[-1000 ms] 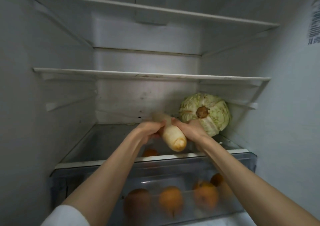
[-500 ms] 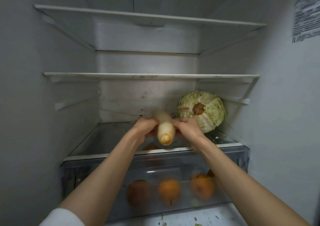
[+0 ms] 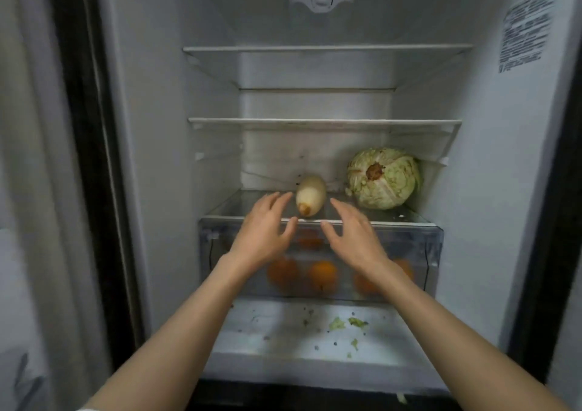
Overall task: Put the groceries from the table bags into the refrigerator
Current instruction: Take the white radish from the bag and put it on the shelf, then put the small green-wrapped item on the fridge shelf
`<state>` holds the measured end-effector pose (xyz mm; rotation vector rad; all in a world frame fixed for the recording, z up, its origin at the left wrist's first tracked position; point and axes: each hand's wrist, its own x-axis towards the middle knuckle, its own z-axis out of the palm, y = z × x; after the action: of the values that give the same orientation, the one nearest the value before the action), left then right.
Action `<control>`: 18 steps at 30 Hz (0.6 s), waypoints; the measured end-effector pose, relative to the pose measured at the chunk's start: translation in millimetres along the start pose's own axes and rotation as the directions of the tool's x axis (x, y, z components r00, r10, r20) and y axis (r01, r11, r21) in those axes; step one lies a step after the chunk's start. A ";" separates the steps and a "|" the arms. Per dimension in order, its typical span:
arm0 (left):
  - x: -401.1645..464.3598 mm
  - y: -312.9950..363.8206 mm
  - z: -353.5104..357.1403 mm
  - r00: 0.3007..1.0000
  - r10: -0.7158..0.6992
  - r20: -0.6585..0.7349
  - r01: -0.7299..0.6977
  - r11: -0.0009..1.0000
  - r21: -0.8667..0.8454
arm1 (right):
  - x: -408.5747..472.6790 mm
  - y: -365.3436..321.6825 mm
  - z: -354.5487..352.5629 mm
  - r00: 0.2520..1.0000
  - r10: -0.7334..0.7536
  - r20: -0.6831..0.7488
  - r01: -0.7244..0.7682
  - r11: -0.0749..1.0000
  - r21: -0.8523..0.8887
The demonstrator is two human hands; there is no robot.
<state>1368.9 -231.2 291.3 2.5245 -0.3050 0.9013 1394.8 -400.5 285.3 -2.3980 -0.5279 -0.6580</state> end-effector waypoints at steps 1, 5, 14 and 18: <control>-20.8 3.3 -3.4 1.000 -0.021 0.002 0.020 0.999 0.027 | -17.2 -5.3 1.9 1.000 -0.014 0.027 0.014 1.000 0.001; -103.1 13.8 -18.7 0.991 -0.134 0.016 0.132 0.988 0.083 | -84.5 -33.4 10.3 0.988 -0.050 0.147 0.044 0.998 0.047; -282.5 28.9 -76.5 0.943 -0.331 -0.039 0.333 0.940 0.077 | -213.2 -111.1 26.9 0.925 -0.160 0.344 0.101 0.978 0.183; -366.4 26.9 -99.7 0.916 -0.400 -0.029 0.401 0.912 0.083 | -274.7 -149.2 44.8 0.868 -0.206 0.452 0.128 0.972 0.199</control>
<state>1025.5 -186.4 133.3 2.5223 0.2587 0.7753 1114.9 -319.0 163.9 -2.3671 -0.9633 -0.0795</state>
